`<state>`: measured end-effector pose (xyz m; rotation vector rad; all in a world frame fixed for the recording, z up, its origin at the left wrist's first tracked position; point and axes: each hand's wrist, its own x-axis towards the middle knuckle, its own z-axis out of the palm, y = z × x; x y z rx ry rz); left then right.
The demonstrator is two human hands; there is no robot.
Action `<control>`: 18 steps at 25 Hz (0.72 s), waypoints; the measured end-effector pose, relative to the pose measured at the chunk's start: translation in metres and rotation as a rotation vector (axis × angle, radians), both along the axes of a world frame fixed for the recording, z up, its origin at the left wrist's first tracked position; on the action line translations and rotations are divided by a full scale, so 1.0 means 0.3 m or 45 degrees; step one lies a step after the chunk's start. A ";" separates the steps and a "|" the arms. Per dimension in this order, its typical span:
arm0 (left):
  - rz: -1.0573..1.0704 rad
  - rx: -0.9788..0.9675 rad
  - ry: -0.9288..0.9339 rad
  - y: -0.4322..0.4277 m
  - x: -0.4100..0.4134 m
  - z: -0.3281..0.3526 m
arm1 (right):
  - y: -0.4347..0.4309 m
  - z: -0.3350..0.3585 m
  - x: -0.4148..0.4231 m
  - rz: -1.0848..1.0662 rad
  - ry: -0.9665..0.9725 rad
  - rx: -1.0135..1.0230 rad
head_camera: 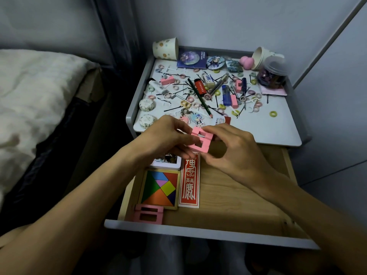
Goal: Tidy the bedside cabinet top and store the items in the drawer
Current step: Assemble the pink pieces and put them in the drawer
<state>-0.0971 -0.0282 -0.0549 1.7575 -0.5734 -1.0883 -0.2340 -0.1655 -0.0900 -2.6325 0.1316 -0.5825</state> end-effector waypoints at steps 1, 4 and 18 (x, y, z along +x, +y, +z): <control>-0.040 0.059 -0.074 0.008 0.010 -0.001 | -0.001 -0.011 -0.002 0.013 0.031 0.030; -0.039 0.395 -0.582 0.058 0.080 -0.036 | 0.013 -0.094 -0.016 0.180 0.257 0.096; -0.383 1.177 -0.998 0.123 0.147 -0.117 | 0.185 -0.360 0.027 0.845 0.862 -0.260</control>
